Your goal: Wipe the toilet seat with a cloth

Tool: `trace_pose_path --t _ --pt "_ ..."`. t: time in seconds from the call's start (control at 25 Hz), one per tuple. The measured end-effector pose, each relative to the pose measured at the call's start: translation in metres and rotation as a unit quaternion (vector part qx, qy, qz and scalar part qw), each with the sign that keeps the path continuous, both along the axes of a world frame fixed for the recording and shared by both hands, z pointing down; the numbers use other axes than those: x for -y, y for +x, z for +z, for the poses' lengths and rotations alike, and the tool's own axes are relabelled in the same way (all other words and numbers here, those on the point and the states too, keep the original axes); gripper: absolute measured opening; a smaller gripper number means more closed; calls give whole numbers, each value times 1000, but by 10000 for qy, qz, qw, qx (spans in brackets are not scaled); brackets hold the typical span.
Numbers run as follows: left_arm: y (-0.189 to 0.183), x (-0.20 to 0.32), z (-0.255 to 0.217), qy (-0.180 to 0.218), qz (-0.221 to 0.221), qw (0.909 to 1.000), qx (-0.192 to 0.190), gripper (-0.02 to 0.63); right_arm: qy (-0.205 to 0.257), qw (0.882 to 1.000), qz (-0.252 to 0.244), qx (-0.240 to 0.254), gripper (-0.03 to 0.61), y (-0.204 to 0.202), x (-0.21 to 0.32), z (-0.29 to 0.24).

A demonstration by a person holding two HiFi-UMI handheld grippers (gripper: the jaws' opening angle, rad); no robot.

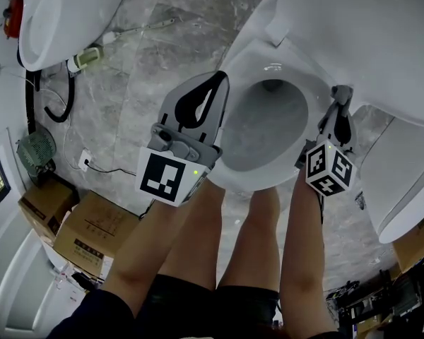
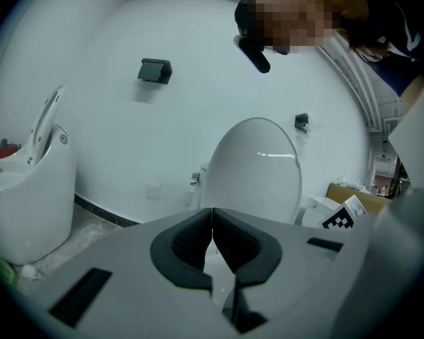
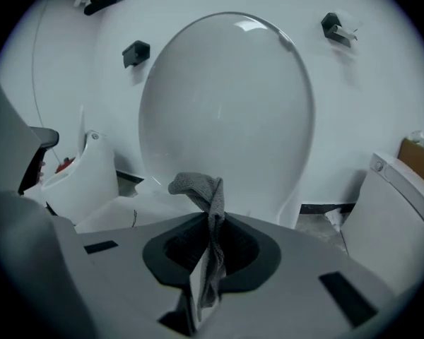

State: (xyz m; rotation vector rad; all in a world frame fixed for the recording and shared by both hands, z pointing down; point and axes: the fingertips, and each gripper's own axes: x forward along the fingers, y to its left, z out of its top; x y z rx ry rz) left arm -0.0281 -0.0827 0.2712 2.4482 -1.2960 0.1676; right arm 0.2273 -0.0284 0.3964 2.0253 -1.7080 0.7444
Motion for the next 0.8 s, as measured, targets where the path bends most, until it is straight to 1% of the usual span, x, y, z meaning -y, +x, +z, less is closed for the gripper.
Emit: trace_pose_path --t 0.12,0.24,0.48,0.64,0.8 --pt "3 4 2 -31 138 9999 40 20 -132 9999 21 -78 58 5 2 9" --pt "6 9 6 -38 311 9994 129 20 -227 9997 -82 -81 58 1 7 16" --pt "8 21 7 -72 262 9996 38 20 -442 9987 -203 -128 54 -8 12 28" --pt "7 22 8 -103 320 9994 65 20 -403 9987 -293 -139 51 -17 22 30" --pt "4 23 9 -114 320 9994 73 20 -318 9981 -522 -9 49 -41 34 33"
